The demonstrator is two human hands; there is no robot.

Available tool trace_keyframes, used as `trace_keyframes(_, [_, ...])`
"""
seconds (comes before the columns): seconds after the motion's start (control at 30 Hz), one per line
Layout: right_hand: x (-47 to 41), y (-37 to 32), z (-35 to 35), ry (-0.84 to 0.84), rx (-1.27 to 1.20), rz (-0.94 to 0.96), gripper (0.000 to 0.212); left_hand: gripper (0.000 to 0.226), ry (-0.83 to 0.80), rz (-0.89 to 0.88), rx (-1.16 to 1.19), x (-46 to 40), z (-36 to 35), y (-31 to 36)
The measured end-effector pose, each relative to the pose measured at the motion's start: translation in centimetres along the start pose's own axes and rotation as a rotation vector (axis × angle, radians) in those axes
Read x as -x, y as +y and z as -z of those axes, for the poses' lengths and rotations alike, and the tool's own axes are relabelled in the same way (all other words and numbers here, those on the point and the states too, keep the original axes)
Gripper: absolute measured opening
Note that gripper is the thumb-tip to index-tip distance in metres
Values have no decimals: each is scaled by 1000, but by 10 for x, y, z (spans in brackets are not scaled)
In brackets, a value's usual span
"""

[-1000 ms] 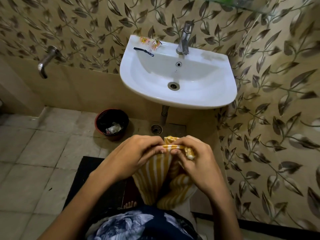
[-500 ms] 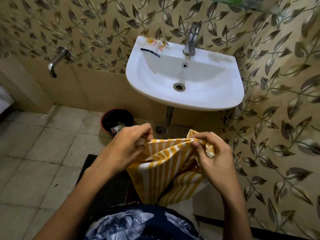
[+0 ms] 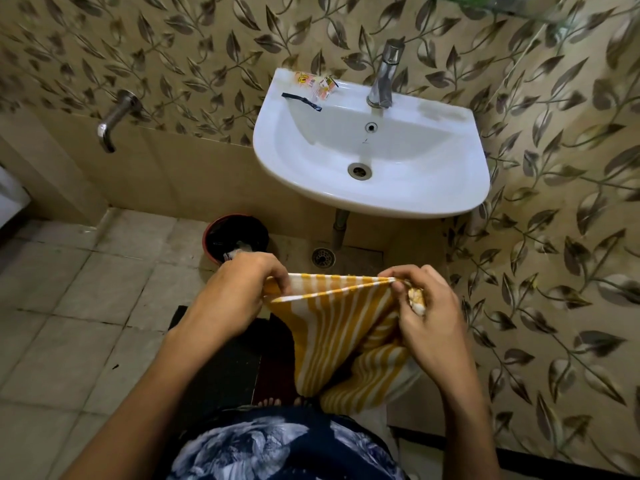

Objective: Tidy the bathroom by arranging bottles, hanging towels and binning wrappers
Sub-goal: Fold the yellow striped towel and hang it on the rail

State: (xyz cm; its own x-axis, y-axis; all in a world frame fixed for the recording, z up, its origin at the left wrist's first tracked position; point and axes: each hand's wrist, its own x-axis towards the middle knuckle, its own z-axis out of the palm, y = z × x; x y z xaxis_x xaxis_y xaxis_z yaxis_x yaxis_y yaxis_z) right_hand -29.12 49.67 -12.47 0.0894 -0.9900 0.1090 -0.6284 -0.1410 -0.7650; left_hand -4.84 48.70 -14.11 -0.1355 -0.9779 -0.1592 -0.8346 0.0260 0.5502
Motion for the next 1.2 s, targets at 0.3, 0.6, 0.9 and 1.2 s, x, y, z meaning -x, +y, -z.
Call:
trace_keyframes(0.3, [-10, 8, -11, 12, 39, -49, 30, 49, -719, -220, 272, 22, 6, 32])
trace_keyframes(0.6, [-17, -1, -40, -76, 70, -100, 17, 113, -897, 86, 483, 13, -2, 29])
trace_keyframes(0.9, [-1, 3, -42, -668, -161, -229, 40, 71, -583, 329, 1099, 10, -30, 26])
trace_keyframes(1.2, [1, -16, -44, -243, -523, -227, 30, 71, -487, 461, 1207, 9, -26, 28])
